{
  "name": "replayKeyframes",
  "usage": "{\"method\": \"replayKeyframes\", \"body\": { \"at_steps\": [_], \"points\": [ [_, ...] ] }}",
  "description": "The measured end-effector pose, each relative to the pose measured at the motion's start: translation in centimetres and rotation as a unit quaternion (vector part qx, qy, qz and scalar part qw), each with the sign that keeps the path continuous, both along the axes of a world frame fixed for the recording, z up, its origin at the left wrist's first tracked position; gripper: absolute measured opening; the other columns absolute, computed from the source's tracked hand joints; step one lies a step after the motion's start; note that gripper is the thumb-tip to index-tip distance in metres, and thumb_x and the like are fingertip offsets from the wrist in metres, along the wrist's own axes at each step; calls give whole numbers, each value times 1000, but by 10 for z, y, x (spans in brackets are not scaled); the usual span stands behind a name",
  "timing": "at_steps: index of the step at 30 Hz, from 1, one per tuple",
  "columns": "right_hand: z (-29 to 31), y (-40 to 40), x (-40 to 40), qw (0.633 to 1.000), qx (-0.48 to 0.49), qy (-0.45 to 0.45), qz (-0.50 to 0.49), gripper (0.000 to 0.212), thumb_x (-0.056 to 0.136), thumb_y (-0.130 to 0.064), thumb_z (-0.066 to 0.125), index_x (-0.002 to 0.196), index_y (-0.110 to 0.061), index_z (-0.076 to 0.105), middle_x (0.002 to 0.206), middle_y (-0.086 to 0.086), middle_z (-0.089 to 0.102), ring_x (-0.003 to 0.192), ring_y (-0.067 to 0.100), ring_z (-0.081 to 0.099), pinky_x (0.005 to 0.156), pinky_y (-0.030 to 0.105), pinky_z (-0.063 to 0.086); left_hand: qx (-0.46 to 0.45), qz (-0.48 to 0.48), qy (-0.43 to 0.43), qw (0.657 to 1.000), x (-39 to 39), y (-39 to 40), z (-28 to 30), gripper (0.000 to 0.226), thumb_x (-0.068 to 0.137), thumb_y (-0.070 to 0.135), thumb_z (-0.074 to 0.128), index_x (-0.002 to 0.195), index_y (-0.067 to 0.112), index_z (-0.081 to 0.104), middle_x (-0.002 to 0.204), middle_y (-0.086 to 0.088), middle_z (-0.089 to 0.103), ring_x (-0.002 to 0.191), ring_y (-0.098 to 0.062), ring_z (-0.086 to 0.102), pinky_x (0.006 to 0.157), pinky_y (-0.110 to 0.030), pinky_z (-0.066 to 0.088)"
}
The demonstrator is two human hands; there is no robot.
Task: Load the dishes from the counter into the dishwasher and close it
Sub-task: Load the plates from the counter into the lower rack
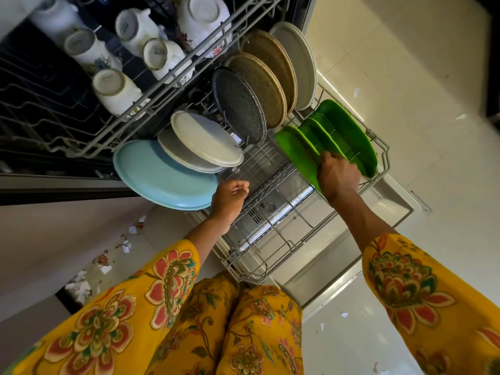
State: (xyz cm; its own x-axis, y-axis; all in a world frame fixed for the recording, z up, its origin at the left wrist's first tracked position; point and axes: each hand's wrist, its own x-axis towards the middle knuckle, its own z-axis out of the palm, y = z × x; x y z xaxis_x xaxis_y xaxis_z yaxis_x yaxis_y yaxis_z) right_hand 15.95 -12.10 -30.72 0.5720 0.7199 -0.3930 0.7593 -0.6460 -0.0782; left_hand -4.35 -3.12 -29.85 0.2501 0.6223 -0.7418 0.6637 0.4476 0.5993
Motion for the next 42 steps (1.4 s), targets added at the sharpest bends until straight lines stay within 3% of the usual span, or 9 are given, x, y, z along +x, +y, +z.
{"method": "replayKeyframes", "body": {
  "at_steps": [19,24,29,34,42],
  "points": [
    [-34,-1,-14,996,-69,50,-9,26,95,-4,41,116,-4,57,111,20,62,101,43,60,80,44,50,-9,12,23,1000,-22,1,-10,26,95,9,50,119,8,61,127,-10,60,113,-18,56,101,-37,46],
    [-28,-2,-8,998,-42,41,1,23,93,-6,44,108,-4,61,106,20,63,97,43,61,75,40,48,-18,15,29,999,-25,-4,-10,24,96,9,50,116,9,62,127,-9,59,118,-22,54,101,-39,45],
    [-6,3,0,1000,3,25,8,21,93,-11,44,103,-7,61,103,16,63,91,42,62,71,41,49,-23,11,24,999,-26,-9,-4,24,96,8,48,117,8,62,128,-10,58,119,-23,53,95,-31,45],
    [20,9,14,999,41,-23,19,22,96,-13,42,103,-5,62,100,14,62,86,36,61,61,32,36,-32,14,10,999,-21,-10,4,26,96,8,48,119,7,60,130,-11,57,119,-23,53,93,-30,46],
    [6,11,12,999,13,-13,32,22,96,-11,42,105,-2,61,100,18,62,88,38,61,65,36,42,-36,22,3,999,-21,-9,2,24,96,8,48,117,9,61,130,-11,57,120,-23,53,97,-33,46]
  ]
}}
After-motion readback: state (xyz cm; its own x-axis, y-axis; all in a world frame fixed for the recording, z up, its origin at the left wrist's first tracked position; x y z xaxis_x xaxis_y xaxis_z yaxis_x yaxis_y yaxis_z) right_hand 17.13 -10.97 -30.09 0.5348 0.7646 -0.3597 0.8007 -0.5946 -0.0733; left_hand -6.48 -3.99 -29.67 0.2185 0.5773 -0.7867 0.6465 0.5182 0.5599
